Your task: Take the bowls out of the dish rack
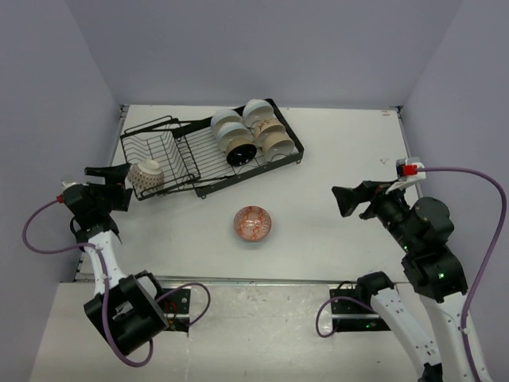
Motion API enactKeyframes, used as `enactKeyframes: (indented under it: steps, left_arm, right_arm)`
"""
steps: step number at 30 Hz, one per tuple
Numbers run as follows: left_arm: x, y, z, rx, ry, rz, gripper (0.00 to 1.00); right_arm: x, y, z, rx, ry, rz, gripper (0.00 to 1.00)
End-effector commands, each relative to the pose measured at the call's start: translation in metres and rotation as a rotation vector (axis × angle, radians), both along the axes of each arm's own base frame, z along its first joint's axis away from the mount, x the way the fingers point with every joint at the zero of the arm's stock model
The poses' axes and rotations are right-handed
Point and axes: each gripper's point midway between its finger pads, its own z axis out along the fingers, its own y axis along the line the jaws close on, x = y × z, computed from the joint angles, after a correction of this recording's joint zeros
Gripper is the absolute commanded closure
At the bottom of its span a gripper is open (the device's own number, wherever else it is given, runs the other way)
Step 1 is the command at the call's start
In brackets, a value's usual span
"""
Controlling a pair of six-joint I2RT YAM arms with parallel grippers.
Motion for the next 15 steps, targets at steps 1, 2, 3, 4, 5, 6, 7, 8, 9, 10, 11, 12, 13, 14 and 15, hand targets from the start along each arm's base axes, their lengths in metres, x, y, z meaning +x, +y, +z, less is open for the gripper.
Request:
enactKeyframes:
  steps: [1, 2, 3, 4, 5, 6, 7, 8, 9, 10, 11, 12, 13, 14, 15]
  left_arm:
    - [0.0075, -0.0007, 0.0152, 0.0, -0.107, -0.02, 0.0]
    - [0.0079, -0.0013, 0.0154, -0.003, -0.116, -0.022, 0.0]
    - [0.0088, -0.0025, 0.0184, 0.002, -0.135, -0.03, 0.0]
    - [0.0091, -0.0032, 0.0178, -0.009, -0.142, -0.031, 0.0]
    - [0.0095, -0.0042, 0.0184, -0.013, -0.148, -0.037, 0.0]
    - [0.0103, -0.0051, 0.0182, -0.015, -0.153, -0.045, 0.0]
    - [0.0107, -0.0058, 0.0191, -0.018, -0.159, -0.05, 0.0]
    - [0.0113, -0.0062, 0.0191, -0.02, -0.162, -0.054, 0.0]
    - [0.0118, -0.0063, 0.019, -0.02, -0.165, -0.056, 0.0]
    - [0.0117, -0.0064, 0.0186, -0.02, -0.169, -0.056, 0.0]
    - [0.0118, -0.0071, 0.0191, -0.021, -0.176, -0.06, 0.0]
    - [0.0126, -0.0066, 0.0205, -0.018, -0.185, -0.059, 0.0]
    - [0.013, -0.0069, 0.0211, -0.023, -0.19, -0.06, 0.01]
    - [0.013, -0.0076, 0.0195, -0.028, -0.192, -0.064, 0.01]
    - [0.0138, -0.008, 0.0208, -0.027, -0.202, -0.069, 0.01]
  right_arm:
    - [0.0025, 0.0068, 0.0056, -0.002, -0.026, 0.038, 0.01]
    - [0.0028, 0.0076, 0.0046, -0.003, -0.022, 0.041, 0.01]
    - [0.0028, 0.0075, 0.0046, -0.003, -0.021, 0.041, 0.01]
    - [0.0027, 0.0086, 0.0047, -0.003, -0.022, 0.047, 0.01]
    - [0.0024, 0.0083, 0.005, -0.004, -0.024, 0.047, 0.01]
    - [0.0024, 0.009, 0.0057, -0.004, -0.025, 0.05, 0.01]
    - [0.0029, 0.0082, 0.0047, -0.005, -0.023, 0.046, 0.01]
    - [0.0025, 0.0084, 0.0053, -0.004, -0.026, 0.047, 0.01]
    - [0.0025, 0.0084, 0.0053, -0.005, -0.026, 0.047, 0.01]
    - [0.0029, 0.0083, 0.005, -0.005, -0.024, 0.046, 0.01]
    - [0.0031, 0.0086, 0.0047, -0.005, -0.023, 0.047, 0.01]
    - [0.0034, 0.0086, 0.004, -0.007, -0.02, 0.047, 0.01]
    - [0.0035, 0.0085, 0.0043, -0.008, -0.022, 0.047, 0.01]
    - [0.0037, 0.0089, 0.004, -0.008, -0.021, 0.049, 0.01]
    - [0.0038, 0.0086, 0.004, -0.008, -0.021, 0.048, 0.01]
